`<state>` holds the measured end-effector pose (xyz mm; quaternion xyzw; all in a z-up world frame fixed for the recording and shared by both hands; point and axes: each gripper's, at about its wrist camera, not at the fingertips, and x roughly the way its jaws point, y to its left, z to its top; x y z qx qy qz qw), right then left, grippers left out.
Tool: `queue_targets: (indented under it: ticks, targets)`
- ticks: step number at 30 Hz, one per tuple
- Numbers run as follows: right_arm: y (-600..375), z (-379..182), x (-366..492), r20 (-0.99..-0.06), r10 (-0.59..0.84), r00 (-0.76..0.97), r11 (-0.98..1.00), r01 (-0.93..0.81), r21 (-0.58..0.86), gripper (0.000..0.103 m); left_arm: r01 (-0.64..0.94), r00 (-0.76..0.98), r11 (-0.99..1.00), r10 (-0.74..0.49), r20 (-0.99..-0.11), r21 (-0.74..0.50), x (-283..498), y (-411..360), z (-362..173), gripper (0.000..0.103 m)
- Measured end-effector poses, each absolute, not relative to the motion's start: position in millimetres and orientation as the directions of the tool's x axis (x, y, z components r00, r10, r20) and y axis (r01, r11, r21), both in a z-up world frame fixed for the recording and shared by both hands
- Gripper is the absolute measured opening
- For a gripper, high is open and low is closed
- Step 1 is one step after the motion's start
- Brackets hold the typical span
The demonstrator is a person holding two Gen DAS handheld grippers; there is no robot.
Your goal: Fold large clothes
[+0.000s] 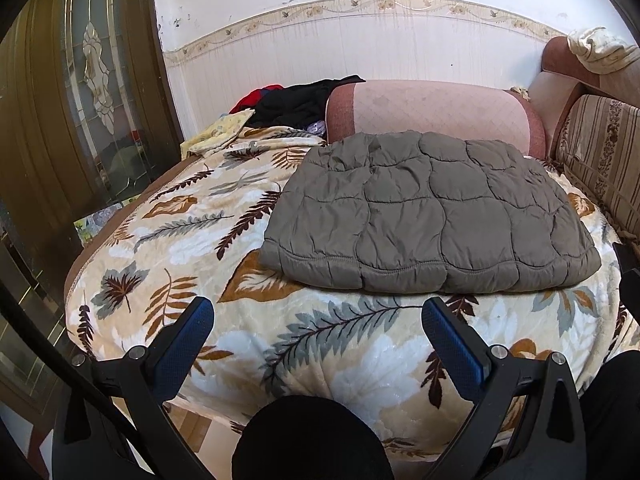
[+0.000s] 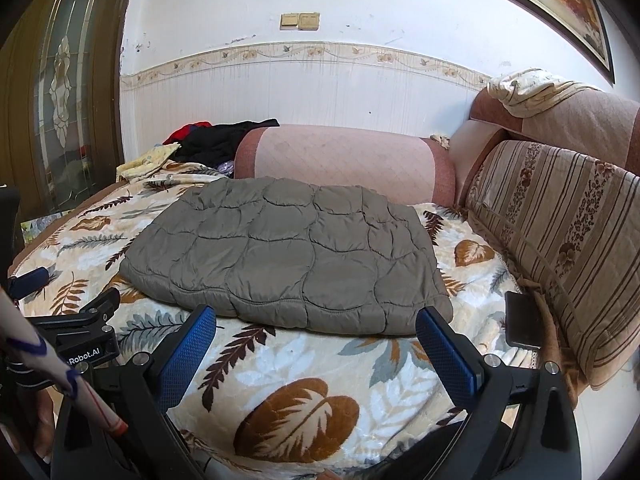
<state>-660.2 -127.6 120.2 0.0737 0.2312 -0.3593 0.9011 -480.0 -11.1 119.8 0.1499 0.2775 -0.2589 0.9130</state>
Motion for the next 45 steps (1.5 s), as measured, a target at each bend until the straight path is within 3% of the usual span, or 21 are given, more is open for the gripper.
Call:
queue_targets:
  ticks: [45]
  targets:
    - [-130.3,111.1,-655.6,-0.501,-0.596,0.627,0.737,0.676,-0.03,0.102,0.569,0.7,0.811,-0.392,-0.598,0.134,-478.1,-8.5,113.7,0.103]
